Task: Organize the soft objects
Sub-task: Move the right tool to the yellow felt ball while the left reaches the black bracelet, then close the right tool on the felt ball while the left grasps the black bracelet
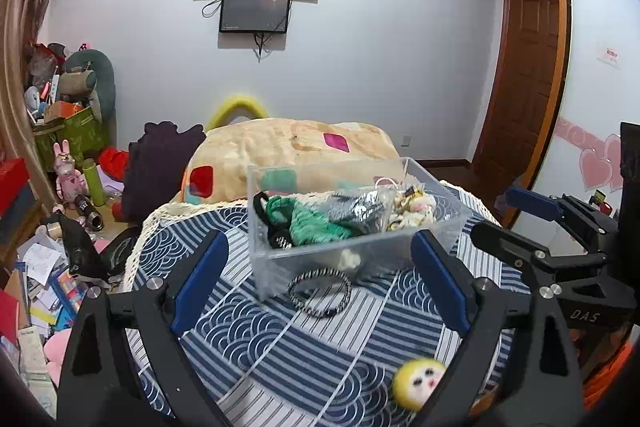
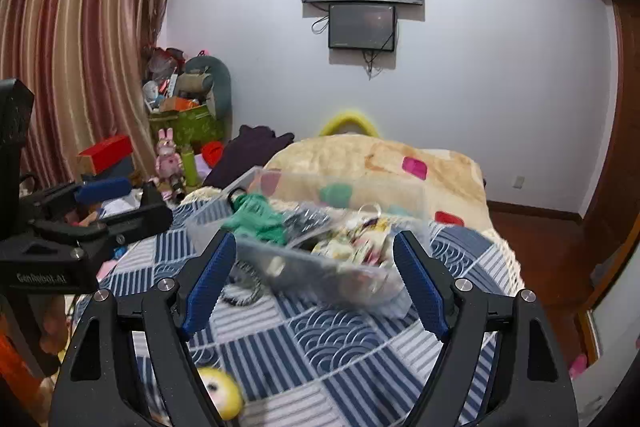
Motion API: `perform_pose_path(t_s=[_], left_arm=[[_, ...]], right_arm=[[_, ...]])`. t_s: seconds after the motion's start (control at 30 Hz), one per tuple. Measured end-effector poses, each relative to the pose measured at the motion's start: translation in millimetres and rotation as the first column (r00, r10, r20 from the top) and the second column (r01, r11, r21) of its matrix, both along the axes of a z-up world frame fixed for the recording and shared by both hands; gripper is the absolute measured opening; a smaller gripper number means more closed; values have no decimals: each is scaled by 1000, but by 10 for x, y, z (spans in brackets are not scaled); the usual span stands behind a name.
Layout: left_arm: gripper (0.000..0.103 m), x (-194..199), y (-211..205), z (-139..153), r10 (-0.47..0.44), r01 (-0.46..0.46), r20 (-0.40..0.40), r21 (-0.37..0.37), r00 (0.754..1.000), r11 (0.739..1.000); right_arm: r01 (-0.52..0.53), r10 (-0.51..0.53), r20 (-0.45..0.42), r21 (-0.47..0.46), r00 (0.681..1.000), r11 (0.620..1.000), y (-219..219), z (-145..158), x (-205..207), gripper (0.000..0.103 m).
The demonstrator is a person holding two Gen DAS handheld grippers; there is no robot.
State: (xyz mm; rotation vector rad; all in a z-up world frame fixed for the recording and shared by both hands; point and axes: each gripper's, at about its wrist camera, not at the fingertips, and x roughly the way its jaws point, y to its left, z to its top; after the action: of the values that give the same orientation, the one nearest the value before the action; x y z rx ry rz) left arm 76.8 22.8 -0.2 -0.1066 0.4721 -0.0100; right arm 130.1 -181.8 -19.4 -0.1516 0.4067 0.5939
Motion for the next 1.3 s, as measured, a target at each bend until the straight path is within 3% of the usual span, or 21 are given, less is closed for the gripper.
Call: perform_pose_path(t_s=[0.13,0.67,0.8,0.87,0.93,1.0,1.07,1.3], left_arm=[[94,-215,-38,-89,1,-1,-2,17,1000,1000],[93,-602,-70,-589,-23,19,-120,-33,993,999],[77,-606,-36,-723,-28,17,-162,-66,986,998],[72,-586,-31,-766,-31,18,-181,-71,983,997],[68,-551,-24,-808,-34,19,-195,-76,980,997],[63,-517,-14,-834,-34,18,-204,-82,978,996],[56,-464,-7,-858,-39,20,-215,-89,976,996],[45,-199,54,-873,-37,12,-234,-106,972,994]], right_arm=[[-19,19,-40,-8,999,1000,12,-130,-91,79],[-136,113,-220,-94,969,986,246,-787,-426,79],[-160,129,-256,-105,958,982,295,-895,-421,78],[-153,121,-265,-101,957,983,300,-932,-408,70],[-170,135,-298,-95,945,981,309,-970,-371,50],[-190,157,-318,-74,935,979,303,-980,-378,43],[-181,151,-298,-76,943,981,289,-951,-393,43],[-120,100,-236,-74,967,990,161,-784,-290,42]])
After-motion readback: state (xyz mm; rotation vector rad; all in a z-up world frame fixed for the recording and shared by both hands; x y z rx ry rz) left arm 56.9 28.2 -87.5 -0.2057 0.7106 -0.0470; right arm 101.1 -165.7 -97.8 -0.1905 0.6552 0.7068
